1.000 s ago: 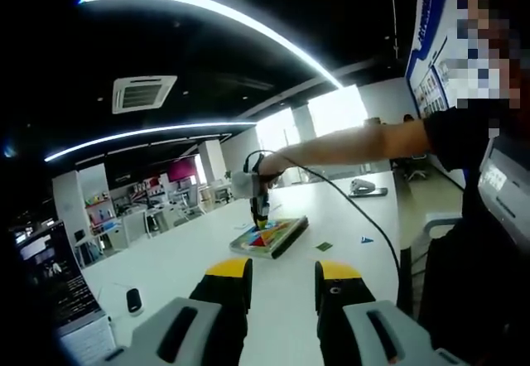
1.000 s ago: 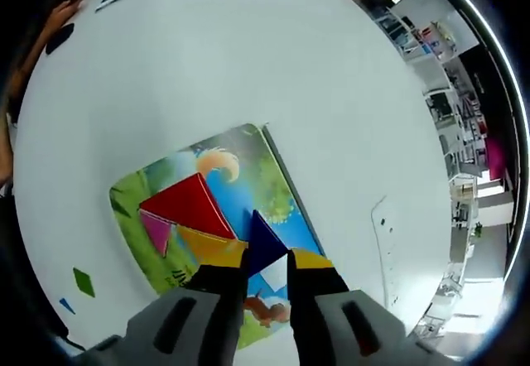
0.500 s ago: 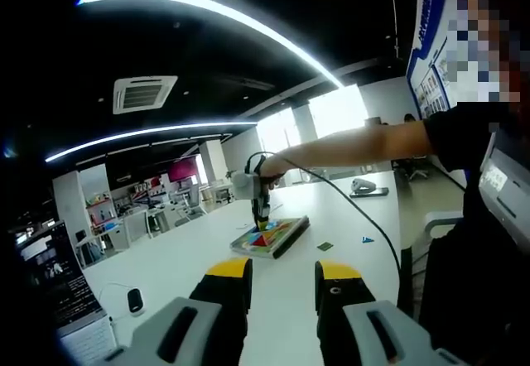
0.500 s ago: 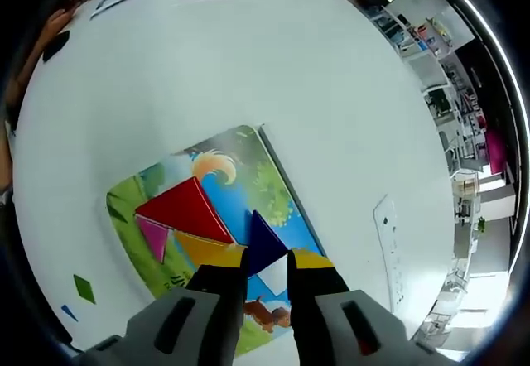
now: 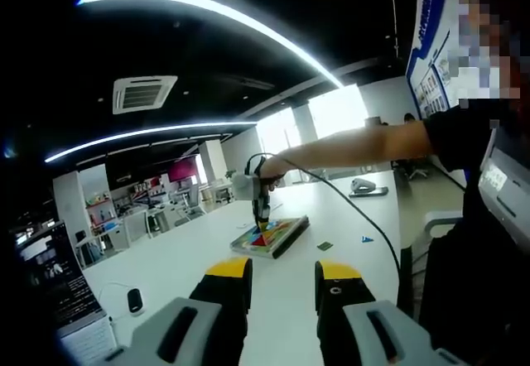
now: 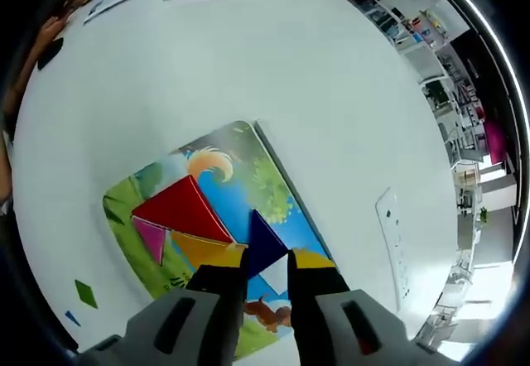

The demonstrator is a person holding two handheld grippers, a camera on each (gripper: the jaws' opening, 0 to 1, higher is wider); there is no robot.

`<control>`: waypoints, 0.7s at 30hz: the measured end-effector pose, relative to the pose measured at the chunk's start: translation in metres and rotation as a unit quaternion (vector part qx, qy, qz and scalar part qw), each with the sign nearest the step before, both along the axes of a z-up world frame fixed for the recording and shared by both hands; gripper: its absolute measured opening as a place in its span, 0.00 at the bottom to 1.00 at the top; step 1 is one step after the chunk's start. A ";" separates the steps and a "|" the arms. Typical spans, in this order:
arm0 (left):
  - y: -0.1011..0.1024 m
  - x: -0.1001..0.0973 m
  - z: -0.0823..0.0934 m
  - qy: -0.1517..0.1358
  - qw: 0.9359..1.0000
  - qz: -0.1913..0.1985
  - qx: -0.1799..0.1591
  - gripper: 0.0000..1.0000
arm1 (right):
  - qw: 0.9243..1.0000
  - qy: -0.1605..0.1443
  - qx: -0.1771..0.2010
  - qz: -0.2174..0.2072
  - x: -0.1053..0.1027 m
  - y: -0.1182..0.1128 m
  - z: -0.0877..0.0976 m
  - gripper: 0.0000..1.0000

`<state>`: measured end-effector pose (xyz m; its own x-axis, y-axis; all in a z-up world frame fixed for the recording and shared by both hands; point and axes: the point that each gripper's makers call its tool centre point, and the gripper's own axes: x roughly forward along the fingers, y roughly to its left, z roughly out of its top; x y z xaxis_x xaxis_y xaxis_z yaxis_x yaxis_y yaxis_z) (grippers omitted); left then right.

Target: Pick up the tangram pieces one by one and place each piece onto its matching region on the pattern sheet, fitting the shapes together until the outline on the sheet is completely filled by the tangram pieces

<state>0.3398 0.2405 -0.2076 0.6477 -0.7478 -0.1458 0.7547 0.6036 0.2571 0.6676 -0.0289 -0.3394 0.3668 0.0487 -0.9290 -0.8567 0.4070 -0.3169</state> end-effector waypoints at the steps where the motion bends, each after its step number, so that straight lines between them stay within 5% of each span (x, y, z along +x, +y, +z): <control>1: 0.000 0.000 0.000 0.001 1.000 0.000 0.000 0.32 | 1.000 -0.001 0.000 0.001 0.000 0.000 0.000 0.21; 21: 0.001 0.002 -0.002 0.003 1.000 0.001 -0.001 0.32 | 1.000 -0.006 0.007 -0.008 0.000 0.000 0.000 0.21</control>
